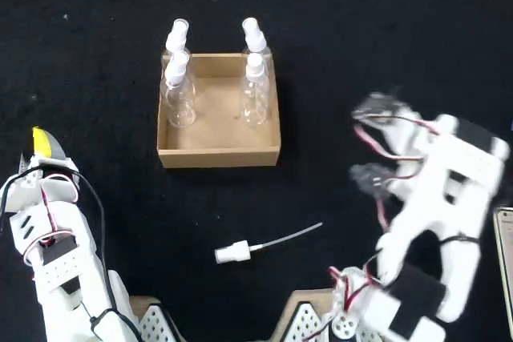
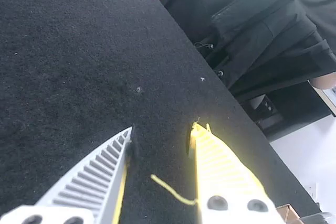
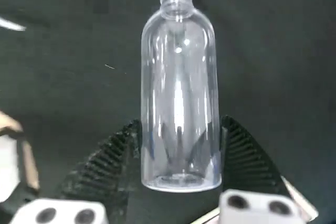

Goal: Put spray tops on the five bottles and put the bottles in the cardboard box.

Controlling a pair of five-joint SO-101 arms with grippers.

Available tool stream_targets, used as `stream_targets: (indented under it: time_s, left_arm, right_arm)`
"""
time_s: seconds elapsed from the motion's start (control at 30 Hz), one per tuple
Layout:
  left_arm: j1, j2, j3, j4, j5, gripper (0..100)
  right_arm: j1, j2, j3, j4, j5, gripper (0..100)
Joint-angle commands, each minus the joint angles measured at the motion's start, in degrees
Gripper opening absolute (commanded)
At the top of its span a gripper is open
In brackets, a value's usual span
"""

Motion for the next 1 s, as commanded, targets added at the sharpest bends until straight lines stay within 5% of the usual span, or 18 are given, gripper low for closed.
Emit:
stream_targets:
  time_s: [0.0,0.23,0.43,0.63,0.97]
  left_arm:
    - [-0.04,0.09,-3.91,-1.23,0.35,16]
    - [1.89,0.09,-3.65,-1.23,0.26,16]
    - [1.98,0.09,-3.56,-1.23,0.26,16]
    - [1.98,0.09,-3.47,-1.23,-2.20,16]
    - [2.07,0.09,-3.47,-1.23,-3.60,16]
  right_arm:
    - [7.74,4.62,-0.84,-6.51,-0.79,19.1]
    - [12.22,9.89,-3.91,-12.40,-15.47,19.4]
    - [6.59,9.98,-6.73,-5.19,-15.91,21.1]
    - [1.67,10.51,-11.47,-3.25,-16.26,37.4]
    - [-1.67,17.80,-9.19,-8.79,-22.51,35.0]
